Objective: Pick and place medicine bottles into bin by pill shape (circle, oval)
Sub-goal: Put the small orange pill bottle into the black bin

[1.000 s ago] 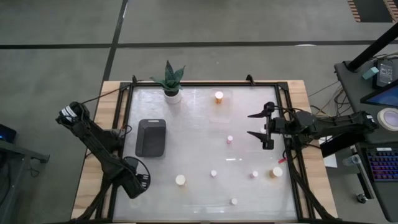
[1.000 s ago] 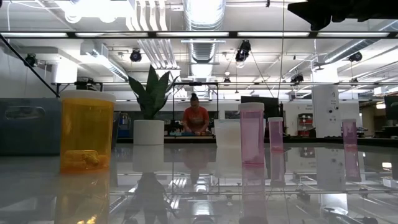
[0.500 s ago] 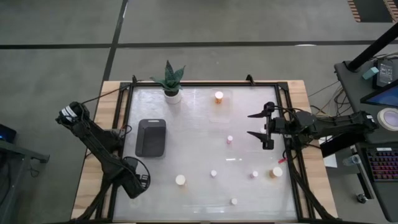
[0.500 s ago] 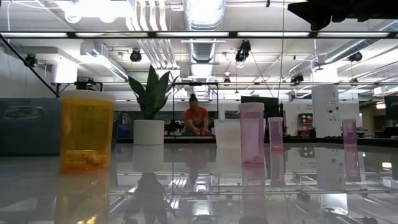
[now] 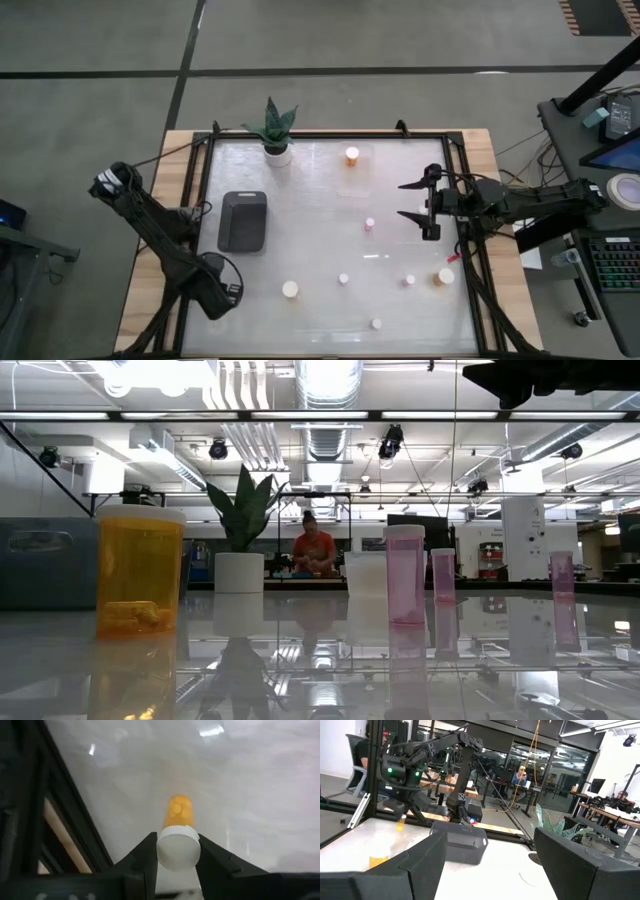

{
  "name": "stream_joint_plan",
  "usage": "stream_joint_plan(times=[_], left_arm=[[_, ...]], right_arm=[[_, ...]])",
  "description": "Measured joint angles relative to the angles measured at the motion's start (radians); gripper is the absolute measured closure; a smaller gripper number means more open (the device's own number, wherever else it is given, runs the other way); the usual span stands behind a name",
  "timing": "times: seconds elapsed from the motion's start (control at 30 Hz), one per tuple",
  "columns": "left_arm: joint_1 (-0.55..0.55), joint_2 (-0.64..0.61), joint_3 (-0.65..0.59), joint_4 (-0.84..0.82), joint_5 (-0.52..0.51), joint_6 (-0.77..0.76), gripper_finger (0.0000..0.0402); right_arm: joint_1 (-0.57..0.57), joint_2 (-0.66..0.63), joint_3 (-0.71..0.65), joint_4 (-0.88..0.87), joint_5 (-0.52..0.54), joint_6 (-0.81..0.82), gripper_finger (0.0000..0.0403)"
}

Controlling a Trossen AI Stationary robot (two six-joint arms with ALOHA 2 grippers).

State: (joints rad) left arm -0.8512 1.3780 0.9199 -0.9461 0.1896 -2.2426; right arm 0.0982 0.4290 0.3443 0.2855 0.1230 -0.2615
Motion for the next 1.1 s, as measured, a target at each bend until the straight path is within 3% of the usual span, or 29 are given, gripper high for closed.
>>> stream_joint_plan(times=[0.13, 0.37, 0.67, 0.9, 1.1], left_arm=[[0.045, -0.006, 0.073, -0.004, 0.000, 0.058, 0.0314], [0.180, 0.016, 0.201, -0.005, -0.020, 0.285, 0.0314], [0.355, 0.050, 0.353, -0.017, -0.161, 0.676, 0.0315], [0.471, 0.048, 0.404, -0.152, -0.178, 0.833, 0.0315], [0.561, 0.047, 0.484, -0.372, -0.183, 0.899, 0.0315]], right_arm=[[0.000, 0.000, 0.000, 0.000, 0.000, 0.000, 0.0115], [0.000, 0.000, 0.000, 0.000, 0.000, -0.001, 0.0115], [0.000, 0.000, 0.000, 0.000, 0.000, -0.004, 0.0115], [0.000, 0.000, 0.000, 0.000, 0.000, -0.001, 0.0115], [0.000, 0.000, 0.000, 0.000, 0.001, -0.003, 0.0115]])
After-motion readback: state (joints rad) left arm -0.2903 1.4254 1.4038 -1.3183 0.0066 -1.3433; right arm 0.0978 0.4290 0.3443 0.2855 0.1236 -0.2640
